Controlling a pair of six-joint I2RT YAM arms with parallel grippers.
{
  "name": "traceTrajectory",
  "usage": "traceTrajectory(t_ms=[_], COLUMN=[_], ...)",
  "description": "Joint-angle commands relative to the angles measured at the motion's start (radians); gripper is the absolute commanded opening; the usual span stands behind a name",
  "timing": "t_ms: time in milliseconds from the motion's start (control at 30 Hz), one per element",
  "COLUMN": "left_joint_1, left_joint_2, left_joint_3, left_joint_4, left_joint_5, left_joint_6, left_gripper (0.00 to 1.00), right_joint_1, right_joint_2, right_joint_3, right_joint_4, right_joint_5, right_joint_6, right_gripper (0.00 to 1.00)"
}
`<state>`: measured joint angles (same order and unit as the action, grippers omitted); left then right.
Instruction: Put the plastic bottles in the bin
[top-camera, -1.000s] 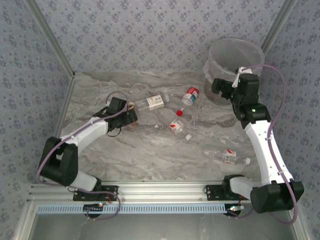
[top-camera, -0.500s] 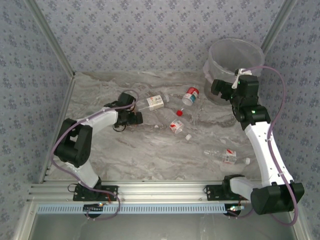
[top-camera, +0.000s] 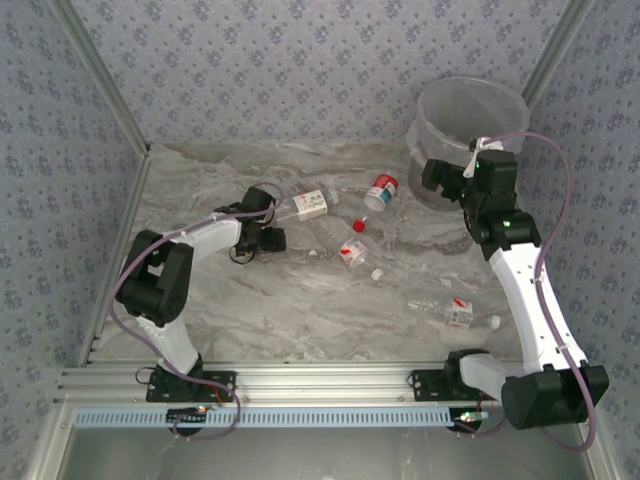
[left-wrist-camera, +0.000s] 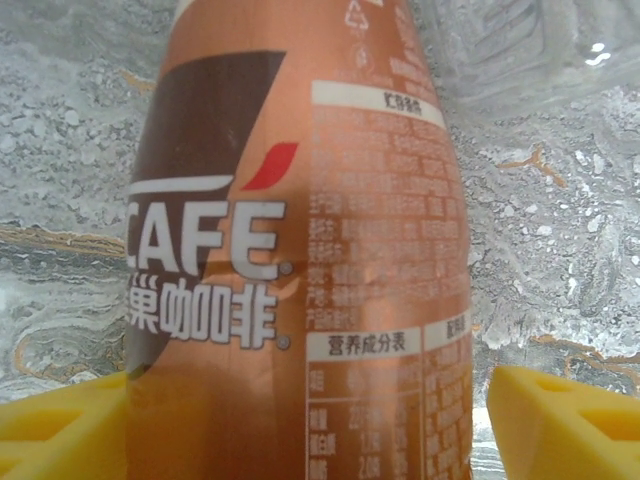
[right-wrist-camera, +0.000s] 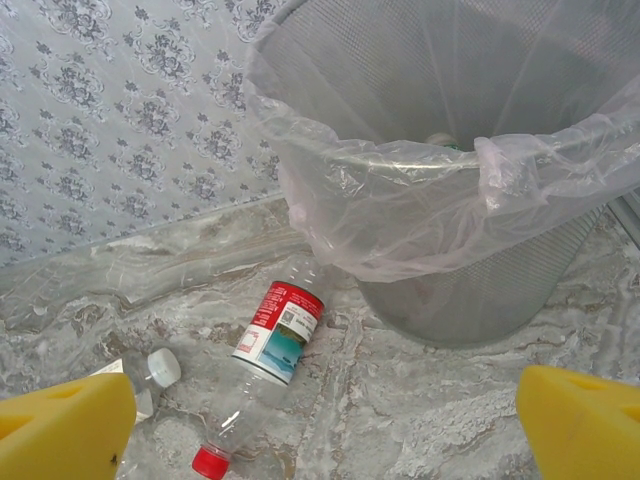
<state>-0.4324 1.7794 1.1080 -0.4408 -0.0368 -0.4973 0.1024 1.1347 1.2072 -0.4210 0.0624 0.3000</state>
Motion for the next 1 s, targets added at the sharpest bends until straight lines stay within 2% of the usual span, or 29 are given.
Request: traceTrajectory(t_ms=[0,333,500,967], left_joint_1=[-0.003,-0.009,-0.014,-0.036], left_joint_2=[0.005,-0.029,-0.085,-0.367], left_joint_3=[0.014,-0.011,-0.041,-0.241], left_joint_4=[0.007,0.009,0.011,0.175], left_joint_5=[0.006,-0.024,-0.06,-0.048], left_joint_6=[0.007,0.013,0.022,0.091], left_gripper=[0.77,0.6,0.53,0.35], right_joint_1=[0.011,0.022,0.04,0.143], right_joint_2=[0.002,0.005,0.022,0.024], right_joint_3=[0.032,0.04,0.073,0.069], right_joint_4=[-0.017,-0.022,-0.088,-0.078], right_joint_5=[-0.004,-0.004,-0.018,-0.058], right_joint_6=[0.011,0.014,-0.008,0.029], right_gripper=[1.0,1.0,1.0,0.99])
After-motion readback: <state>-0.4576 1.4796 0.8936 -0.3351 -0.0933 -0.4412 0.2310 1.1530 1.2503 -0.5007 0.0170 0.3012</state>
